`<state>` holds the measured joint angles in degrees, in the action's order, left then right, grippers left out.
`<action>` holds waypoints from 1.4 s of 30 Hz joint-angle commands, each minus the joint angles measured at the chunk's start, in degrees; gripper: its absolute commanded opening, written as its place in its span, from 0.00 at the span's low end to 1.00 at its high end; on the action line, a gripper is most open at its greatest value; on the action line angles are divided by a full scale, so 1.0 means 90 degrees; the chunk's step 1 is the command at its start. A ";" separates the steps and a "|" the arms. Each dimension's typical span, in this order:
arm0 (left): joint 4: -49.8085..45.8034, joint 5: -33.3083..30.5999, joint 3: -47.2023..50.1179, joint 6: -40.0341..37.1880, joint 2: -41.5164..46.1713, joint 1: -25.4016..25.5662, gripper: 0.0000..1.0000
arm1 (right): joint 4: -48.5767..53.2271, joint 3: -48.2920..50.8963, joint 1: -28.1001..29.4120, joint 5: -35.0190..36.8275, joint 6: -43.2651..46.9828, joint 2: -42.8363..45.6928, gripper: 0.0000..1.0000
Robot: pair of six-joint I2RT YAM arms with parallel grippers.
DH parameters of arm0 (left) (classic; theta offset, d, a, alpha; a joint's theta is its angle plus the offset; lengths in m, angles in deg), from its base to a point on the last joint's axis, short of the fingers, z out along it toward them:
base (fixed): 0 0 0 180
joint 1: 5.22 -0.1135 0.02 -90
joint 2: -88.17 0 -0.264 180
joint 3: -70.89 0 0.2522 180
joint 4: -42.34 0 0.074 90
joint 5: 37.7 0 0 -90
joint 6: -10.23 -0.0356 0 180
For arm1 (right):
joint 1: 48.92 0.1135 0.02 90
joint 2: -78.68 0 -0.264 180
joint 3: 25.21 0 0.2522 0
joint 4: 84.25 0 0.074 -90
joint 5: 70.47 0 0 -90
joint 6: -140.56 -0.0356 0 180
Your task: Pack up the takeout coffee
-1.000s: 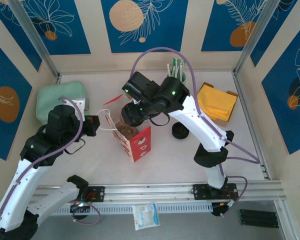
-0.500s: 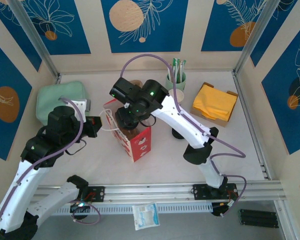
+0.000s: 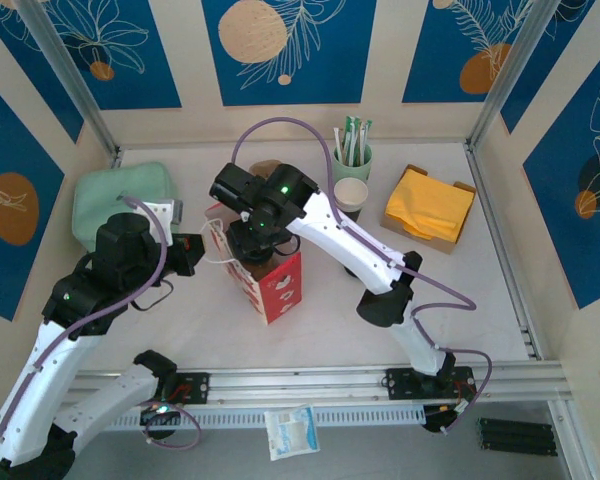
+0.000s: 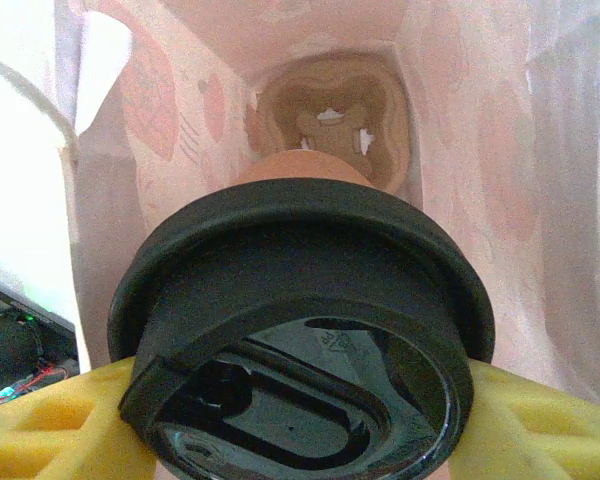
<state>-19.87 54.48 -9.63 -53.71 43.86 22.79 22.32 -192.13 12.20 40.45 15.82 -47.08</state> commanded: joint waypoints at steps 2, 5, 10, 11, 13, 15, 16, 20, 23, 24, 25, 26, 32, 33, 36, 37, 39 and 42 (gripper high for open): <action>0.0119 0.0126 -0.0012 0.0014 0.0052 -0.0043 0.00 | 0.0977 0.0255 -0.0046 -0.0195 0.0119 0.0017 0.62; 0.0110 0.0134 0.0005 0.0014 0.0055 -0.0041 0.00 | 0.0986 0.0421 -0.0073 -0.0216 0.0164 0.0027 0.62; 0.0114 0.0129 0.0024 0.0014 0.0057 -0.0042 0.00 | 0.0986 0.0648 -0.0103 -0.0203 0.0215 0.0076 0.62; 0.0110 0.0129 0.0024 0.0014 0.0061 -0.0046 0.00 | 0.0986 0.0651 -0.0103 -0.0197 0.0218 0.0088 0.62; 0.0117 0.0129 0.0018 0.0014 0.0057 -0.0045 0.00 | 0.0986 0.0660 -0.0112 -0.0195 0.0215 0.0115 0.62; 0.0100 0.0128 0.0015 0.0014 0.0058 -0.0045 0.00 | 0.0986 0.0659 -0.0112 -0.0218 0.0251 0.0119 0.62; 0.0100 0.0120 0.0011 0.0014 0.0053 -0.0046 0.00 | 0.0986 0.0677 -0.0112 -0.0233 0.0270 0.0122 0.62; 0.0091 0.0120 0.0001 0.0005 0.0053 -0.0042 0.00 | 0.0987 0.0823 -0.0105 -0.0282 0.0380 0.0144 0.62; 0.0090 0.0109 0.0014 -0.0005 0.0055 -0.0046 0.00 | 0.0986 0.1051 -0.0106 -0.0265 0.0498 0.0190 0.62; 0.0081 0.0110 0.0010 -0.0013 0.0051 -0.0044 0.00 | 0.0986 0.1121 -0.0108 -0.0247 0.0536 0.0212 0.62; 0.0076 0.0110 0.0010 -0.0015 0.0051 -0.0045 0.00 | 0.0986 0.1189 -0.0106 -0.0231 0.0568 0.0231 0.62; 0.0070 0.0101 0.0009 -0.0025 0.0050 -0.0048 0.00 | 0.0986 0.1255 -0.0106 -0.0208 0.0605 0.0247 0.62; 0.0080 0.0100 0.0025 -0.0025 0.0038 -0.0056 0.00 | 0.0986 0.1422 -0.0112 -0.0211 0.0758 0.0280 0.62; 0.0080 0.0100 0.0016 -0.0025 0.0037 -0.0049 0.00 | 0.0981 0.1422 -0.0112 -0.0232 0.0790 0.0280 0.62; 0.0096 0.0117 0.0025 -0.0015 0.0036 -0.0048 0.00 | 0.0986 0.1421 -0.0099 -0.0224 0.0940 0.0246 0.62; 0.0091 0.0112 0.0025 -0.0015 0.0032 -0.0048 0.00 | 0.0986 0.1422 -0.0100 -0.0221 0.0972 0.0231 0.62; 0.0085 0.0110 0.0025 -0.0015 0.0033 -0.0048 0.00 | 0.0986 0.1447 -0.0100 -0.0236 0.1008 0.0217 0.62; 0.0090 0.0118 0.0032 -0.0015 0.0041 -0.0046 0.00 | 0.0986 0.1510 -0.0078 -0.0235 0.1056 0.0179 0.62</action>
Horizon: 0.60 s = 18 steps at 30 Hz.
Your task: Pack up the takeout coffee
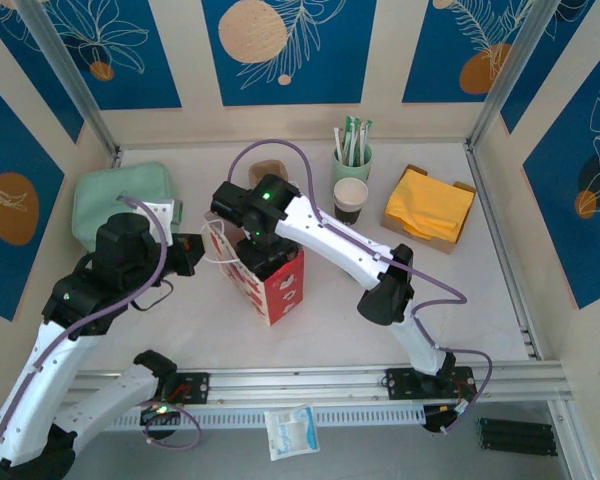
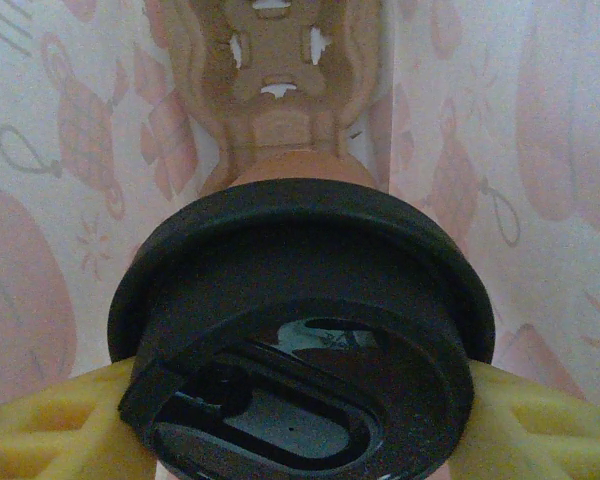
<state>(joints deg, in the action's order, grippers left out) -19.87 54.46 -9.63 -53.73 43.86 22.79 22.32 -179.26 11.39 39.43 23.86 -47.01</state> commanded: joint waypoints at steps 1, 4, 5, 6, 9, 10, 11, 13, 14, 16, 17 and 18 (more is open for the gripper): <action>0.0098 0.0117 0.0028 -0.0010 0.0038 -0.0046 0.00 | 0.0986 0.0104 0.0017 -0.0119 0.0168 0.0159 0.62; 0.0100 0.0122 0.0035 -0.0002 0.0026 -0.0043 0.00 | 0.0986 0.0128 0.0020 -0.0134 0.0171 0.0101 0.62; 0.0105 0.0122 0.0035 0.0002 0.0026 -0.0046 0.00 | 0.0982 0.0128 0.0026 -0.0141 0.0166 0.0070 0.62; 0.0113 0.0122 0.0035 0.0007 0.0027 -0.0045 0.00 | 0.0977 0.0129 0.0030 -0.0153 0.0162 0.0051 0.62; 0.0109 0.0132 0.0035 0.0007 0.0027 -0.0039 0.00 | 0.0976 0.0110 0.0046 -0.0159 0.0144 -0.0020 0.62; 0.0105 0.0139 0.0033 0.0006 0.0028 -0.0049 0.00 | 0.0981 0.0104 0.0056 -0.0161 0.0141 -0.0047 0.62; 0.0104 0.0132 0.0030 -0.0002 0.0027 -0.0041 0.00 | 0.0968 0.0108 0.0061 -0.0165 0.0143 -0.0077 0.62; 0.0092 0.0132 0.0035 -0.0003 0.0038 -0.0046 0.00 | 0.0962 0.0133 0.0059 -0.0170 0.0132 -0.0124 0.62; 0.0092 0.0132 0.0035 -0.0003 0.0046 -0.0049 0.00 | 0.0941 0.0161 0.0067 -0.0161 0.0125 -0.0140 0.62; 0.0091 0.0120 0.0045 -0.0008 0.0059 -0.0046 0.00 | 0.0871 0.0249 0.0071 -0.0168 0.0096 -0.0139 0.62; 0.0086 0.0117 0.0051 -0.0003 0.0067 -0.0042 0.00 | 0.0845 0.0282 0.0075 -0.0176 0.0091 -0.0136 0.62; 0.0073 0.0122 0.0056 -0.0003 0.0078 -0.0049 0.00 | 0.0816 0.0303 0.0066 -0.0181 0.0071 -0.0136 0.62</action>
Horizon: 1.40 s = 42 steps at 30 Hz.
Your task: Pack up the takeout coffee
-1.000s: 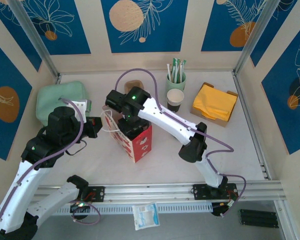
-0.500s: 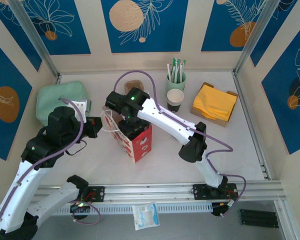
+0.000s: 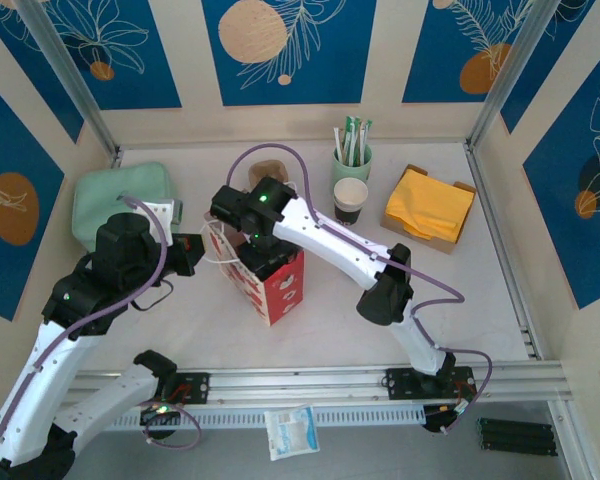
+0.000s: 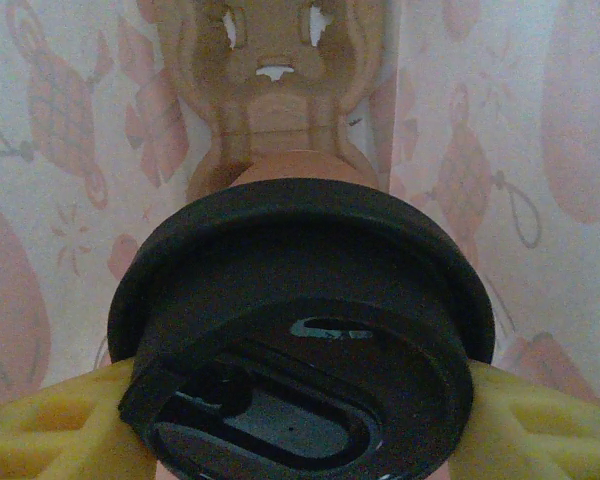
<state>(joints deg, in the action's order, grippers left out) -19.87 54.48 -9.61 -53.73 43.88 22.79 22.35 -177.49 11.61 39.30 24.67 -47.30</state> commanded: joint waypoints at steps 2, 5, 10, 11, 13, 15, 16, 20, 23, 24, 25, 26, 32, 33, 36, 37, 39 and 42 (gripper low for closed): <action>0.0070 0.0110 0.0057 -0.0002 0.0086 -0.0045 0.00 | 0.0772 0.0125 0.0051 -0.0185 -0.0033 -0.0105 0.62; 0.0071 0.0119 0.0057 0.0002 0.0088 -0.0051 0.00 | 0.0725 0.0178 0.0039 -0.0202 -0.0052 -0.0105 0.62; 0.0071 0.0122 0.0052 0.0007 0.0090 -0.0046 0.00 | 0.0512 0.0501 0.0042 -0.0263 -0.0073 -0.0062 0.62; 0.0078 0.0133 0.0051 0.0006 0.0101 -0.0053 0.00 | 0.0469 0.0566 0.0042 -0.0272 -0.0073 -0.0047 0.62; 0.0075 0.0128 0.0042 0.0016 0.0098 -0.0046 0.00 | 0.0367 0.0694 0.0032 -0.0295 -0.0082 -0.0036 0.62; 0.0070 0.0120 0.0036 0.0017 0.0104 -0.0043 0.00 | 0.0316 0.0775 0.0008 -0.0296 -0.0103 -0.0009 0.62; 0.0063 0.0115 0.0036 0.0017 0.0102 -0.0042 0.00 | 0.0299 0.0803 -0.0006 -0.0303 -0.0106 0.0010 0.61; 0.0051 0.0119 0.0032 0.0007 0.0097 -0.0045 0.00 | 0.0225 0.0828 -0.0044 -0.0349 -0.0112 0.0089 0.61; 0.0061 0.0120 0.0033 0.0016 0.0090 -0.0042 0.00 | 0.0199 0.0832 -0.0068 -0.0382 -0.0112 0.0120 0.61; 0.0066 0.0128 0.0033 0.0017 0.0088 -0.0048 0.00 | 0.0199 0.0839 -0.0066 -0.0383 -0.0122 0.0128 0.61; 0.0063 0.0127 0.0028 0.0019 0.0084 -0.0061 0.00 | 0.0185 0.0840 -0.0076 -0.0390 -0.0117 0.0130 0.61; 0.0069 0.0131 0.0033 0.0021 0.0094 -0.0046 0.00 | 0.0182 0.0840 -0.0081 -0.0399 -0.0120 0.0125 0.61; 0.0073 0.0128 0.0039 0.0021 0.0083 -0.0047 0.00 | 0.0146 0.0840 -0.0085 -0.0419 -0.0109 0.0118 0.61; 0.0072 0.0129 0.0039 0.0026 0.0077 -0.0048 0.00 | 0.0150 0.0847 -0.0096 -0.0419 -0.0108 0.0119 0.61; 0.0082 0.0132 0.0024 0.0026 0.0063 -0.0049 0.00 | 0.0127 0.0850 -0.0113 -0.0429 -0.0111 0.0120 0.61; 0.0076 0.0132 0.0022 0.0028 0.0066 -0.0041 0.00 | 0.0115 0.0850 -0.0114 -0.0439 -0.0105 0.0118 0.61; 0.0070 0.0134 0.0022 0.0026 0.0058 -0.0044 0.00 | 0.0097 0.0850 -0.0125 -0.0458 -0.0102 0.0112 0.61; 0.0062 0.0129 0.0022 0.0025 0.0063 -0.0048 0.00 | 0.0077 0.0850 -0.0134 -0.0477 -0.0105 0.0110 0.61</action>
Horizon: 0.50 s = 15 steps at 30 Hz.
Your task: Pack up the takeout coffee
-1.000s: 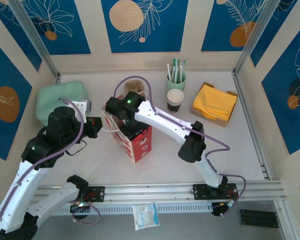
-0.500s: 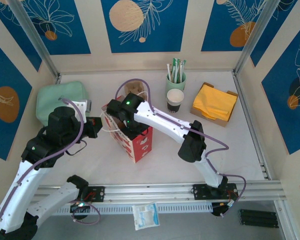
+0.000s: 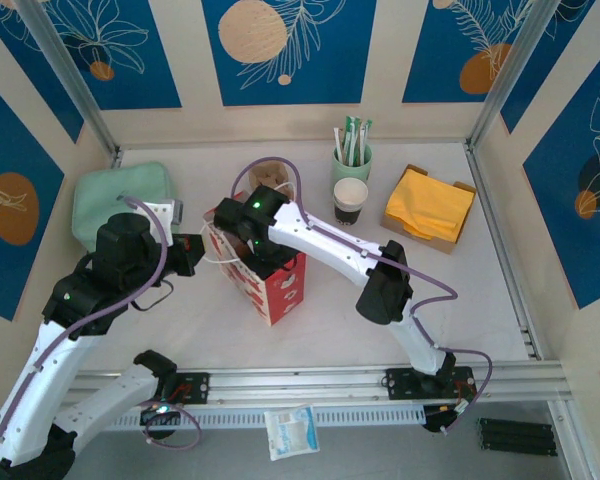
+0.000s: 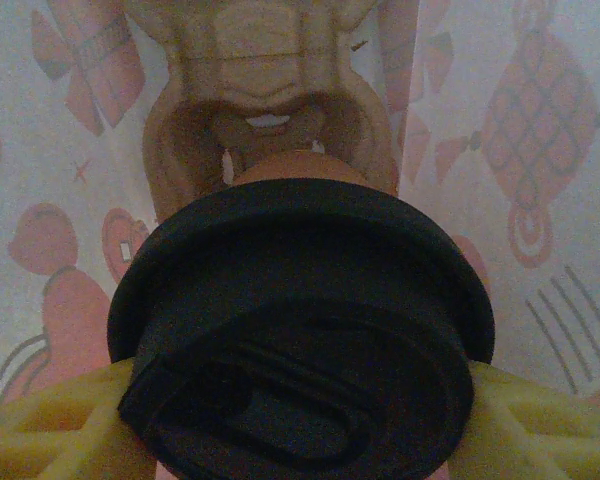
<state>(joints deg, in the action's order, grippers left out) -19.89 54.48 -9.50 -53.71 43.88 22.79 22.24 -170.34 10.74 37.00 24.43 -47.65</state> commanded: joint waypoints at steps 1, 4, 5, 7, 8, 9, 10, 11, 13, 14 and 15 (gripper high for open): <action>0.0065 0.0122 0.0011 0.0024 0.0066 -0.0045 0.00 | 0.0079 0.0056 -0.0047 -0.0231 -0.0076 0.0146 0.61; 0.0068 0.0129 0.0006 0.0024 0.0053 -0.0049 0.00 | 0.0058 0.0084 -0.0045 -0.0253 -0.0064 0.0133 0.61; 0.0068 0.0129 0.0003 0.0024 0.0052 -0.0047 0.00 | 0.0050 0.0085 -0.0047 -0.0267 -0.0063 0.0138 0.61; 0.0063 0.0129 0.0001 0.0024 0.0048 -0.0038 0.00 | 0.0049 0.0095 -0.0054 -0.0314 -0.0047 0.0139 0.61; 0.0064 0.0129 -0.0006 0.0024 0.0048 -0.0046 0.00 | 0.0058 0.0095 -0.0049 -0.0338 -0.0045 0.0139 0.61; 0.0053 0.0129 -0.0011 0.0024 0.0048 -0.0054 0.00 | 0.0083 0.0087 -0.0052 -0.0365 -0.0013 0.0137 0.61; 0.0053 0.0129 -0.0009 0.0024 0.0048 -0.0046 0.00 | 0.0106 0.0085 -0.0046 -0.0378 0.0006 0.0134 0.61; 0.0054 0.0139 -0.0014 0.0024 0.0046 -0.0045 0.00 | 0.0133 0.0070 -0.0052 -0.0402 0.0022 0.0139 0.61; 0.0053 0.0139 -0.0009 0.0021 0.0048 -0.0041 0.00 | 0.0202 0.0038 -0.0047 -0.0470 0.0097 0.0137 0.61; 0.0063 0.0139 -0.0011 0.0024 0.0048 -0.0051 0.00 | 0.0228 0.0018 -0.0055 -0.0516 0.0132 0.0139 0.61; 0.0063 0.0139 -0.0004 0.0023 0.0047 -0.0047 0.00 | 0.0267 0.0002 -0.0057 -0.0567 0.0170 0.0139 0.61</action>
<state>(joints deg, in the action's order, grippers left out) -19.89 54.48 -9.50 -53.71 43.86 22.79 22.04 -169.95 10.56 34.53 24.86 -47.65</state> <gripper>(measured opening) 0.063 0.629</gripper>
